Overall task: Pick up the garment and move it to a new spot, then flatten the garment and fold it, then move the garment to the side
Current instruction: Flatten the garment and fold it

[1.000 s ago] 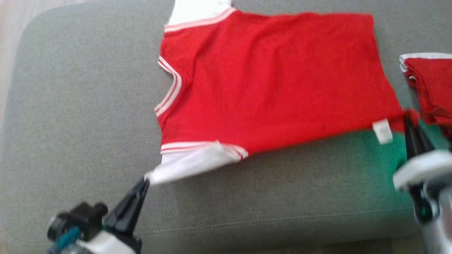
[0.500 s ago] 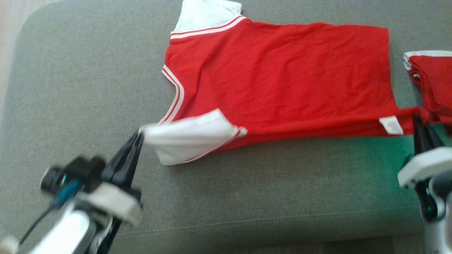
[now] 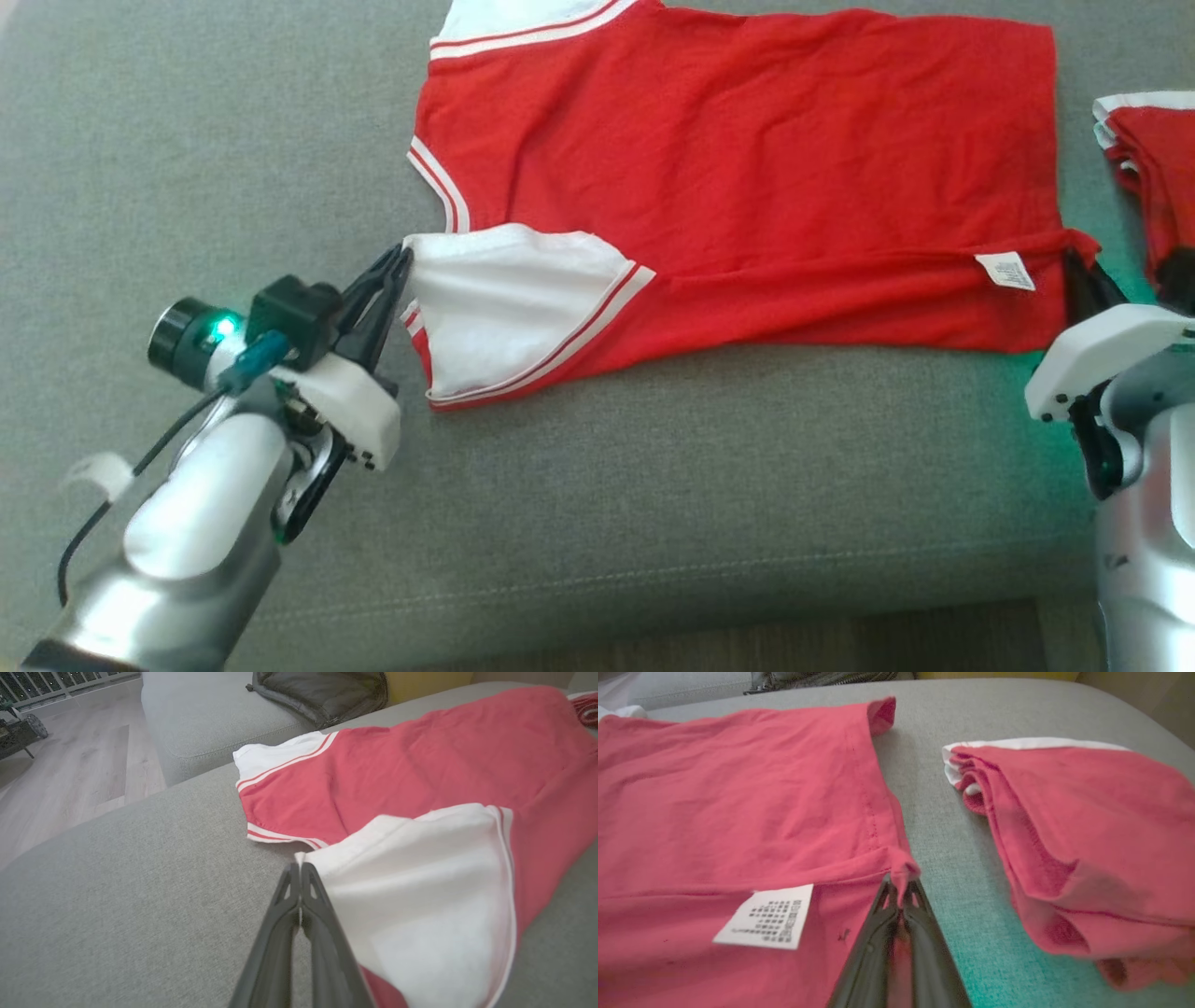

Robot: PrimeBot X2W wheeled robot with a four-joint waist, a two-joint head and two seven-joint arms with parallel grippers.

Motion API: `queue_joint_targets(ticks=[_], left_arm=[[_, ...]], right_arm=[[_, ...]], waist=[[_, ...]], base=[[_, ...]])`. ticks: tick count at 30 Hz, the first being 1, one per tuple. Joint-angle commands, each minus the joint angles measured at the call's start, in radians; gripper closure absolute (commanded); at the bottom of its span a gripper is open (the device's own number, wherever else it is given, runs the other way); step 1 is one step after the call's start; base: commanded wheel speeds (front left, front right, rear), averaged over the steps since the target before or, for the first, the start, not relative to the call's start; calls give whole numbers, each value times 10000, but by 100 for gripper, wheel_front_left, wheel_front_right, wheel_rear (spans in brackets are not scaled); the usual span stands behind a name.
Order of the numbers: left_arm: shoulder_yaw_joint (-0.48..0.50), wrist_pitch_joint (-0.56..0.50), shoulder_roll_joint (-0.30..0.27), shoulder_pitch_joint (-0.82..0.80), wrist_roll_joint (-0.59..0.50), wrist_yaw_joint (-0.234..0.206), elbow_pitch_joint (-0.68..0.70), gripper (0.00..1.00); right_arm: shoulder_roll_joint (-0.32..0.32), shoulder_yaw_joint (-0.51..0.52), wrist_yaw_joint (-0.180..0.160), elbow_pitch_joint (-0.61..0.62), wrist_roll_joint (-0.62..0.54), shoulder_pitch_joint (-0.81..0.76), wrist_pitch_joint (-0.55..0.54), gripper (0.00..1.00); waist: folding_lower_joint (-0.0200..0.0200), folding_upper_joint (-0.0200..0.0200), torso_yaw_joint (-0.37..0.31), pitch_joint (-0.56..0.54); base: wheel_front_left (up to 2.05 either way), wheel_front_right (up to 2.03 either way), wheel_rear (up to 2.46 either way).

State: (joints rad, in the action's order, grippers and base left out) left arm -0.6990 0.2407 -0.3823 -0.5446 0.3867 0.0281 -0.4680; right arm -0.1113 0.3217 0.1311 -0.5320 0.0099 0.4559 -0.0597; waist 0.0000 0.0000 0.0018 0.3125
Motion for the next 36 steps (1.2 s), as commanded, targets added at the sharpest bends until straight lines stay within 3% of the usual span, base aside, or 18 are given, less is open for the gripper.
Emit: queue_joint_targets(ticks=[1, 9, 13, 14, 15, 16, 23, 30, 36], left_arm=[[378, 166, -172, -612, -214, 53, -85, 100], [959, 206, 104, -929, -1167, -415, -90, 100], [1386, 208, 263, -720, -1256, -330, -174, 100], [1493, 208, 316, -668, -1245, -275, -208, 100], [1631, 208, 380, -624, -1246, -272, -195, 75], [1772, 208, 454, -563, -1256, -302, -162, 0], [2828, 209, 1007, 863, -1413, -1091, 1150, 0], [2985, -112, 1865, 3128, -192, -1028, 1339, 0], [3026, -384, 1937, 3095, 85, -1002, 843, 0]], right_arm=[[-164, -169, -4, 91, -98, 404, 194, 100], [-171, -424, -4, -639, -220, 1027, 1067, 100], [-228, -510, -4, -1155, -279, 1242, 1347, 100], [-231, -519, -4, -1276, -296, 1291, 1419, 70], [-219, -475, -4, -1363, -288, 1333, 1538, 5], [-213, -410, -4, -1428, -312, 1360, 1671, 0], [-1, 76, -4, -719, -484, 892, 2698, 0], [437, 119, -4, 764, -232, -10, 2638, 0], [589, 4, -4, 1896, -71, -704, 2040, 0]], waist=[[0, 0, -25, 37], [0, 0, -150, 155], [0, 0, -193, 175], [0, 0, -198, 173], [0, 0, -195, 169], [0, 0, -186, 160], [0, 0, -158, 101], [0, 0, -185, 93], [0, 0, -124, 6]], base=[[0, 0, 0], [0, 0, 0], [0, 0, 0], [0, 0, 0], [0, 0, 0], [0, 0, 0], [0, 0, 0], [0, 0, 0], [0, 0, 0]])
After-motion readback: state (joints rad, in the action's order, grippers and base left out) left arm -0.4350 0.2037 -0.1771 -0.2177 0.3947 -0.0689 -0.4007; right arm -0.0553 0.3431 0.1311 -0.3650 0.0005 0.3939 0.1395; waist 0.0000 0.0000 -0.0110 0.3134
